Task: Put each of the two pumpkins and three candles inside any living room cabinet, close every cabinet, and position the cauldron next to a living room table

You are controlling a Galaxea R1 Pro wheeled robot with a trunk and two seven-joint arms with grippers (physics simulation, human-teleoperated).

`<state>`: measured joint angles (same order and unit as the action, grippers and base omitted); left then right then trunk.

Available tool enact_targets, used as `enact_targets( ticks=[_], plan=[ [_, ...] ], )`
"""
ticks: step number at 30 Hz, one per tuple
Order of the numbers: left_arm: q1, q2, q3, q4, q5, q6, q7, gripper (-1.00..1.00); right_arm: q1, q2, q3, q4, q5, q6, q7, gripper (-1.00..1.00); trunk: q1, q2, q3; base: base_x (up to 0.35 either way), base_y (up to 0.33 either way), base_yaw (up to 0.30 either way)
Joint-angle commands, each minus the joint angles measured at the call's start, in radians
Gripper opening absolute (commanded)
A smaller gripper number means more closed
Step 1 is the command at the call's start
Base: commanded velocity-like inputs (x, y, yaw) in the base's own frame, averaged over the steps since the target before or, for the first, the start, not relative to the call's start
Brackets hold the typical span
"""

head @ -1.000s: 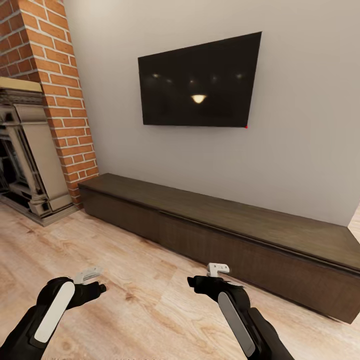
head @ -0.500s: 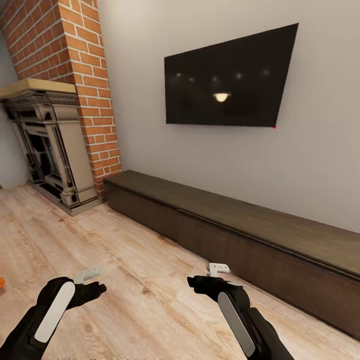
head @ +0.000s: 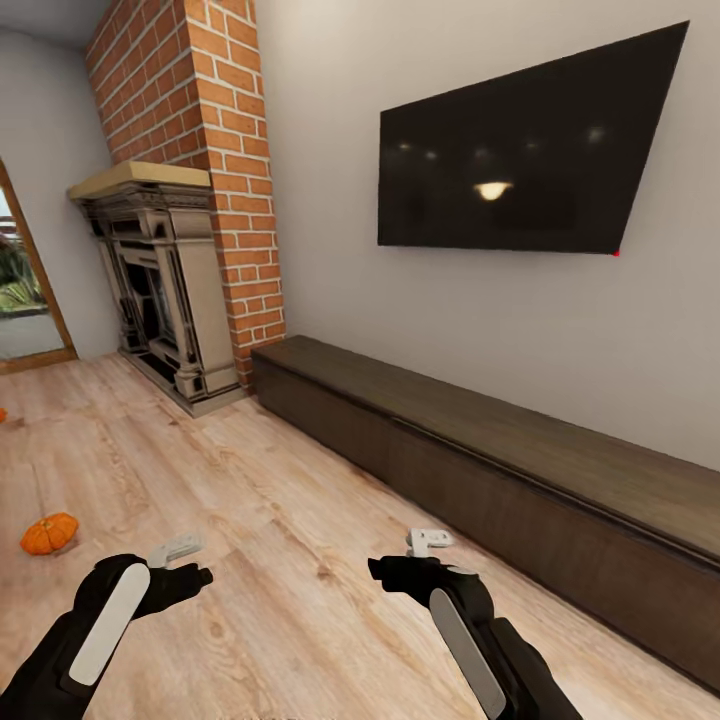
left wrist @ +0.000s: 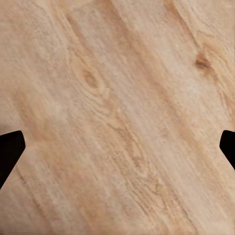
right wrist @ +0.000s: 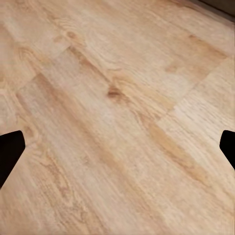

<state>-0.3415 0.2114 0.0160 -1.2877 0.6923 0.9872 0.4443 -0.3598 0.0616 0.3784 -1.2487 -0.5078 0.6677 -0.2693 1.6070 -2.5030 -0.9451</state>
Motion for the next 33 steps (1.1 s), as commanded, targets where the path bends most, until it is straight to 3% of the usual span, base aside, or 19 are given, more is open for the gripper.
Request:
enact_targets(
  ticks=[1, 12, 20, 26, 33],
  plan=[
    [-0.001, 0.000, 0.000, -0.001, 0.010, 0.002, 0.009, 1.00, -0.001, 0.000, 0.002, -0.001, -0.011, 0.002, -0.010, 1.00, 0.000, 0.000, -0.001, 0.000, 0.000, 0.272],
    [-0.001, 0.001, 0.001, 0.000, 0.010, 0.002, 0.008, 1.00, -0.001, -0.001, 0.002, -0.014, -0.010, -0.002, -0.007, 1.00, 0.000, 0.000, -0.006, 0.008, 0.006, 0.272],
    [-0.001, 0.002, 0.001, 0.001, 0.010, 0.002, 0.008, 1.00, -0.001, 0.000, 0.004, -0.018, -0.010, -0.006, 0.000, 1.00, 0.000, 0.000, -0.010, 0.201, 0.156, 0.271],
    [-0.001, 0.000, 0.001, 0.001, 0.010, 0.002, 0.008, 1.00, -0.001, 0.000, 0.070, -0.019, -0.012, -0.001, 0.001, 1.00, 0.000, 0.000, -0.014, 0.241, 0.210, 0.202],
    [-0.001, 0.000, 0.001, 0.001, 0.010, 0.002, 0.008, 1.00, -0.001, 0.000, 0.079, -0.022, -0.018, -0.009, -0.002, 1.00, 0.000, 0.000, -0.016, 0.243, 0.244, 0.057]
  ],
)
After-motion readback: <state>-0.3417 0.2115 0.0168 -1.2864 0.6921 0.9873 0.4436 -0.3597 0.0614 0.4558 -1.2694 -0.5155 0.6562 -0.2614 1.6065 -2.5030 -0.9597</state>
